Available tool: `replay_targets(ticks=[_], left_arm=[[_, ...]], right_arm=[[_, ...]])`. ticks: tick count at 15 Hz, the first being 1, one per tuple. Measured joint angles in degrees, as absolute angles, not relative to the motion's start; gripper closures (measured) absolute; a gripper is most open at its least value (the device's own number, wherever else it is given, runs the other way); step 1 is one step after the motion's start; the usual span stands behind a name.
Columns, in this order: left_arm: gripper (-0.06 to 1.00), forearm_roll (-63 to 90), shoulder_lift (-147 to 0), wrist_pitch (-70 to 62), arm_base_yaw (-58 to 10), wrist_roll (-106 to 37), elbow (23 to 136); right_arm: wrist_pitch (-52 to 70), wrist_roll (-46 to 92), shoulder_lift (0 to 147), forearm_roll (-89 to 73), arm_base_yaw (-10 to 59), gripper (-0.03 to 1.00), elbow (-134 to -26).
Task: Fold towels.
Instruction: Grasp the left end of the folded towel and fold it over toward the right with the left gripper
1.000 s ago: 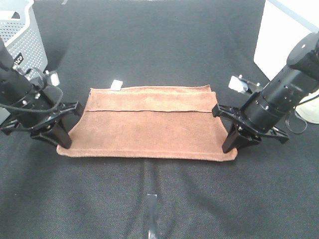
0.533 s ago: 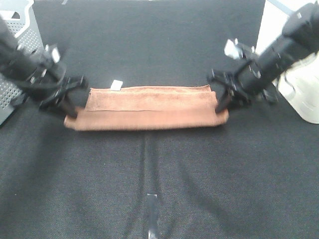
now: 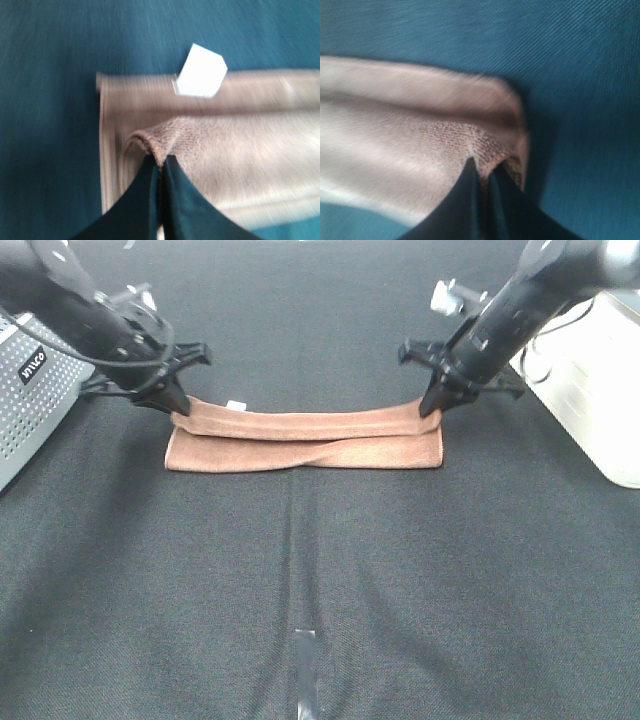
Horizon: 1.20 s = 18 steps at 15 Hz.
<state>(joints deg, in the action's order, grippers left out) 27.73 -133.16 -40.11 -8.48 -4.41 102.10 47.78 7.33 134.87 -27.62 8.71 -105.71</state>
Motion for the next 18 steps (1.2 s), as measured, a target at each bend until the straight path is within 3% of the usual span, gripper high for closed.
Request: replay_targets(ticks=[2,4,5,7,8,9,18], left_arm=[[0.92,27.7,-135.2,-40.1,-8.5,-4.4,104.3],[0.79,27.7,-135.2,-39.9,-8.5,-4.3,104.6],[0.67,27.8,-135.2,-39.6,-8.5,-4.4,104.7],[0.31,27.8,-135.2,-39.5,-8.5,-4.8,104.7],[0.19,27.8,-135.2,-39.5,-8.5,-4.9,104.7],[0.12,27.3,-135.2,-39.6,-8.5,-4.1,104.7],[0.08,23.2,-136.4,-43.1,-9.0,3.8,104.8]], right_arm=[[47.8,7.0,136.6,-27.1,8.7,0.94,-106.1],[47.8,6.7,136.7,-27.1,8.7,0.84,-106.1],[47.8,6.1,136.7,-27.1,8.7,0.69,-106.3],[48.9,5.6,136.4,-27.2,8.7,0.36,-106.6],[49.7,5.5,135.8,-27.2,8.7,0.23,-106.6],[50.1,5.5,134.9,-27.0,8.7,0.17,-106.6],[52.5,5.4,131.9,-25.6,8.7,0.13,-106.8]])
